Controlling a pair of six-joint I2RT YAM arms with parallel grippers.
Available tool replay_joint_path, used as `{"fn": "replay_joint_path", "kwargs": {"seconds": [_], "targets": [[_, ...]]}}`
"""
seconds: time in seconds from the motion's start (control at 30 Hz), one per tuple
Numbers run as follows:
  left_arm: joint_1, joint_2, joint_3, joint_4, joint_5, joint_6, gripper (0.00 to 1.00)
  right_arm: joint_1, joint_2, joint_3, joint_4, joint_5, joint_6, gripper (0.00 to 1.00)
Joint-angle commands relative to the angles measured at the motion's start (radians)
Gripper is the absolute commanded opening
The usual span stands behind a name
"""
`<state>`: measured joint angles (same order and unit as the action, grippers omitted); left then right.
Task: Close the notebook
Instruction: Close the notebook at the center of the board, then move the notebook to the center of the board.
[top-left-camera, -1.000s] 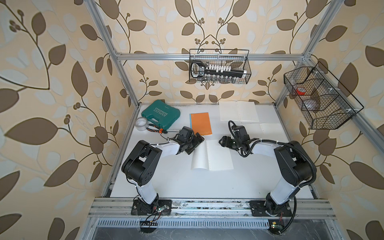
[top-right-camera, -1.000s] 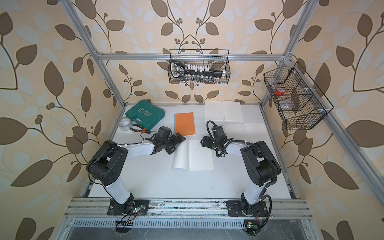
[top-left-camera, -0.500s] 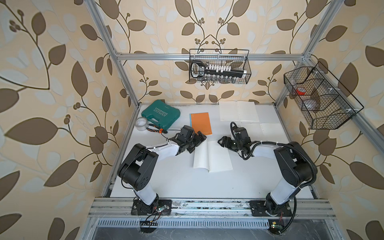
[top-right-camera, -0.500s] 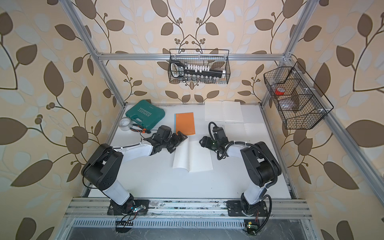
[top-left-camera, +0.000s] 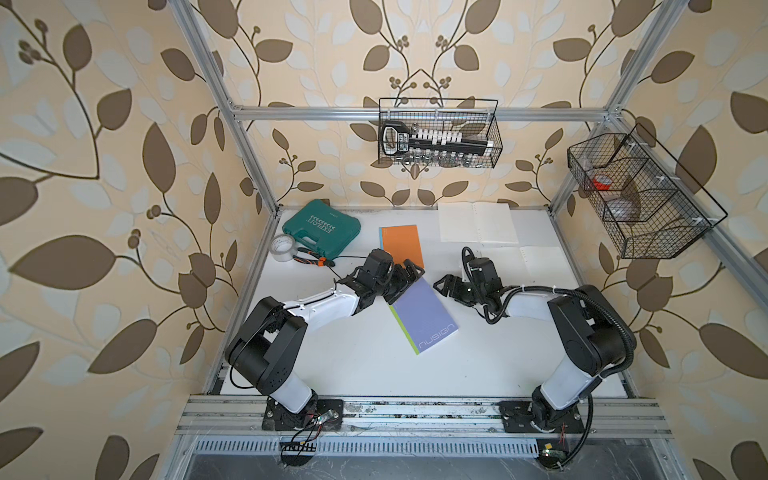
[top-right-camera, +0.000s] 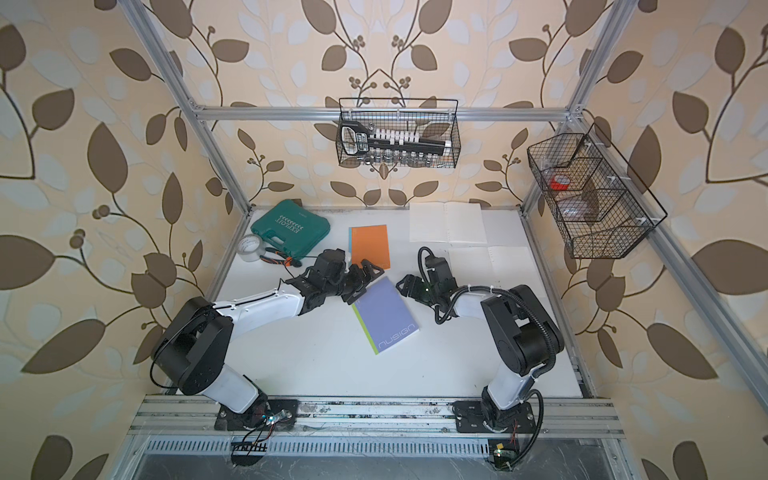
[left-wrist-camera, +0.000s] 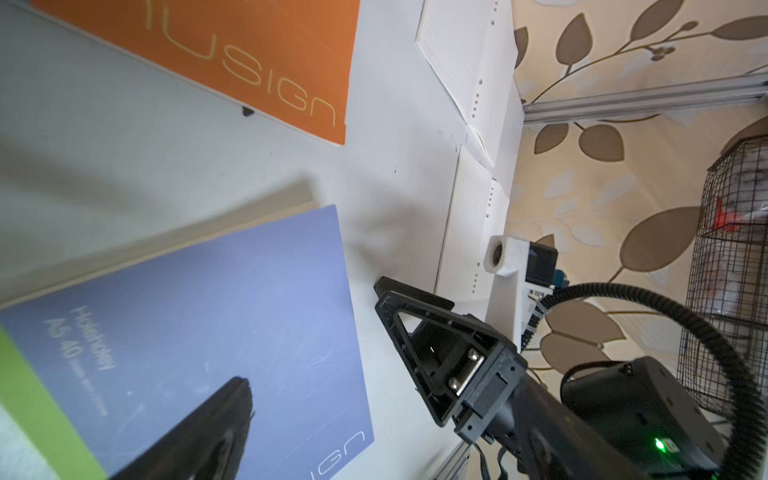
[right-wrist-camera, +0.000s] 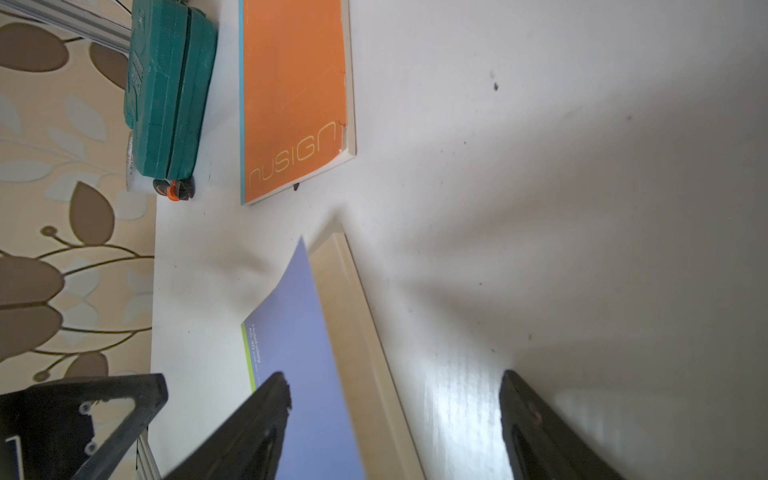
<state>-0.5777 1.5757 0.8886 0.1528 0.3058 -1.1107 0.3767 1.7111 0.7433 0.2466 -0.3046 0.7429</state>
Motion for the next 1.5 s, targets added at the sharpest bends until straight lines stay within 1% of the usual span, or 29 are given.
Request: {"fn": "replay_joint_path", "kwargs": {"seconds": [0.0,0.13,0.27,0.33,0.4,0.47,0.53,0.57,0.63,0.7,0.77,0.83,0.97,1.1,1.33,1.47], "targets": [[-0.014,-0.008,0.047,0.031,0.013,0.002,0.99,0.004,0.012,-0.052,-0.130,-0.013,0.021,0.80],[-0.014,-0.030,0.039,-0.043,-0.017,0.043,0.99,-0.004,-0.003,-0.066,-0.135,-0.014,0.015,0.80],[-0.014,-0.070,0.026,-0.248,-0.074,0.102,0.99,-0.007,-0.041,-0.059,-0.182,-0.001,-0.029,0.80],[-0.014,-0.087,0.004,-0.344,-0.111,0.129,0.96,-0.003,-0.062,-0.050,-0.218,-0.001,-0.065,0.78],[-0.014,-0.105,-0.037,-0.367,-0.132,0.142,0.92,0.009,-0.069,-0.029,-0.268,0.002,-0.110,0.74],[-0.013,-0.107,-0.071,-0.361,-0.130,0.145,0.89,0.030,-0.067,-0.015,-0.305,0.011,-0.150,0.68],[-0.014,-0.093,-0.089,-0.350,-0.124,0.147,0.82,0.056,-0.062,-0.009,-0.339,0.035,-0.179,0.62],[-0.014,-0.083,-0.092,-0.343,-0.124,0.149,0.79,0.065,-0.060,-0.011,-0.342,0.038,-0.184,0.58],[-0.013,-0.052,-0.095,-0.322,-0.117,0.155,0.71,0.071,-0.051,-0.026,-0.336,0.030,-0.180,0.49],[-0.014,-0.025,-0.093,-0.302,-0.111,0.161,0.65,0.072,-0.043,-0.043,-0.323,0.025,-0.169,0.44],[-0.013,0.001,-0.094,-0.276,-0.111,0.162,0.63,0.077,-0.039,-0.059,-0.302,0.019,-0.155,0.37],[-0.012,0.029,-0.090,-0.252,-0.098,0.164,0.62,0.084,-0.030,-0.066,-0.292,0.017,-0.141,0.28],[-0.012,0.068,-0.071,-0.231,-0.092,0.171,0.60,0.098,-0.013,-0.077,-0.273,0.018,-0.118,0.18],[-0.012,0.092,-0.067,-0.207,-0.084,0.175,0.60,0.099,0.007,-0.093,-0.246,0.012,-0.095,0.14],[-0.002,0.101,-0.085,-0.120,-0.075,0.206,0.60,0.113,0.016,-0.115,-0.222,0.013,-0.061,0.13],[0.013,0.113,-0.051,-0.129,-0.090,0.225,0.60,0.126,0.029,-0.116,-0.201,0.010,-0.034,0.13]]}}
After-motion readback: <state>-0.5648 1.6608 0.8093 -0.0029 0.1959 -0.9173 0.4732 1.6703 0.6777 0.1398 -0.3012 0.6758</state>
